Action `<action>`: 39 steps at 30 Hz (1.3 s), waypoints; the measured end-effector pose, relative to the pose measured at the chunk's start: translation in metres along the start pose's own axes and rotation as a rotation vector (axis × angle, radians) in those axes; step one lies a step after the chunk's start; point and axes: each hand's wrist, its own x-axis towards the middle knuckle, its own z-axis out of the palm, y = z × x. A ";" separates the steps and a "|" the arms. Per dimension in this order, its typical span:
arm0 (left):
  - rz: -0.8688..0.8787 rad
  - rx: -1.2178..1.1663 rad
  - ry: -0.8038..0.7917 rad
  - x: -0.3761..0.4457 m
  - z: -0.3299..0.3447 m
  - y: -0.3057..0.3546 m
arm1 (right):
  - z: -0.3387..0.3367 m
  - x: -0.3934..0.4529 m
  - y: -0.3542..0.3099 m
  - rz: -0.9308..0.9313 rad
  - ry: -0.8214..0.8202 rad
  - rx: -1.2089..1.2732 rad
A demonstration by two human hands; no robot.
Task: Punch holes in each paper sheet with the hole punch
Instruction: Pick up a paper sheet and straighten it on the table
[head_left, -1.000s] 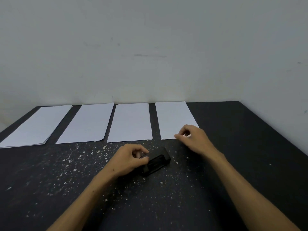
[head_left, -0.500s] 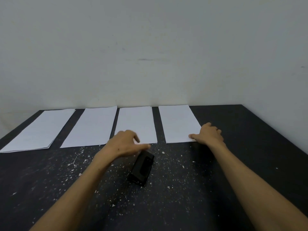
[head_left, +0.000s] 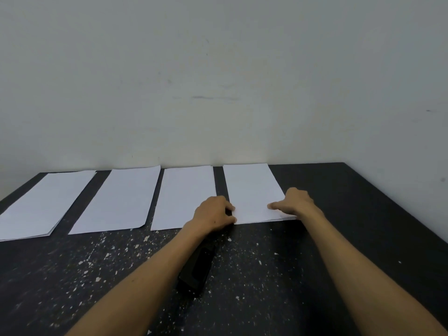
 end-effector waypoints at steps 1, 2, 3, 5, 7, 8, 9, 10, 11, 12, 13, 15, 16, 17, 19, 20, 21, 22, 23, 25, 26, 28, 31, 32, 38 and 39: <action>0.005 0.001 0.000 0.000 0.003 -0.002 | -0.001 0.002 -0.001 0.003 -0.017 0.044; 0.010 0.004 -0.005 0.000 0.005 -0.003 | -0.003 0.004 0.000 0.004 -0.030 0.095; 0.012 0.006 -0.009 0.001 0.007 -0.004 | -0.005 0.005 0.000 0.011 -0.041 0.152; 0.010 0.016 -0.014 0.002 0.009 -0.003 | -0.010 0.007 0.001 0.052 -0.052 0.244; 0.004 0.026 -0.015 0.004 0.009 -0.002 | -0.015 0.011 0.003 0.083 -0.073 0.285; 0.004 0.029 -0.015 0.004 0.009 -0.001 | -0.018 0.010 0.003 0.082 -0.087 0.307; 0.004 0.031 -0.015 0.005 0.009 -0.001 | -0.020 0.010 0.003 0.075 -0.096 0.328; 0.004 0.034 -0.016 0.006 0.009 -0.001 | -0.021 0.010 0.004 0.070 -0.102 0.343; 0.006 0.036 -0.015 0.006 0.010 -0.002 | -0.021 0.011 0.004 0.065 -0.105 0.355; 0.006 0.037 -0.015 0.007 0.010 -0.002 | -0.021 0.011 0.005 0.057 -0.105 0.361; 0.006 0.036 -0.012 0.007 0.010 -0.002 | -0.020 0.010 0.005 0.057 -0.107 0.367; -0.002 0.026 -0.001 0.008 0.012 -0.003 | -0.016 0.012 0.005 0.062 -0.086 0.343; -0.004 0.021 0.003 0.008 0.012 -0.003 | -0.014 0.012 0.004 0.068 -0.067 0.312; -0.005 0.019 0.003 0.008 0.012 -0.003 | -0.012 0.011 0.003 0.068 -0.046 0.288; -0.007 0.022 -0.002 0.008 0.012 -0.003 | -0.012 0.008 -0.002 0.068 -0.032 0.268; -0.009 0.023 -0.003 0.008 0.012 -0.003 | -0.012 0.007 -0.004 0.073 -0.028 0.266; -0.012 0.022 -0.003 0.008 0.012 -0.004 | -0.012 0.008 -0.004 0.082 -0.025 0.274; -0.015 0.020 -0.002 0.008 0.012 -0.004 | -0.012 0.009 -0.004 0.098 -0.028 0.313; -0.019 0.016 -0.002 0.009 0.012 -0.004 | -0.012 0.010 -0.005 0.124 -0.038 0.375; -0.023 0.004 0.001 0.009 0.013 -0.005 | -0.013 0.012 -0.005 0.169 -0.061 0.505; -0.026 -0.001 0.004 0.010 0.013 -0.005 | -0.013 0.013 -0.005 0.176 -0.070 0.554; -0.029 -0.007 0.004 0.010 0.012 -0.005 | -0.013 0.013 -0.005 0.169 -0.091 0.631; -0.026 -0.012 0.001 0.010 0.012 -0.006 | -0.009 0.016 -0.003 0.122 -0.126 0.719; -0.021 -0.013 0.003 0.010 0.012 -0.005 | -0.008 0.016 -0.002 0.113 -0.147 0.771; 0.029 -0.021 0.005 0.002 0.007 -0.002 | -0.011 0.005 0.009 -0.036 -0.269 1.011; 0.028 -0.067 0.031 0.001 0.006 -0.001 | -0.015 0.000 0.013 -0.063 -0.282 1.046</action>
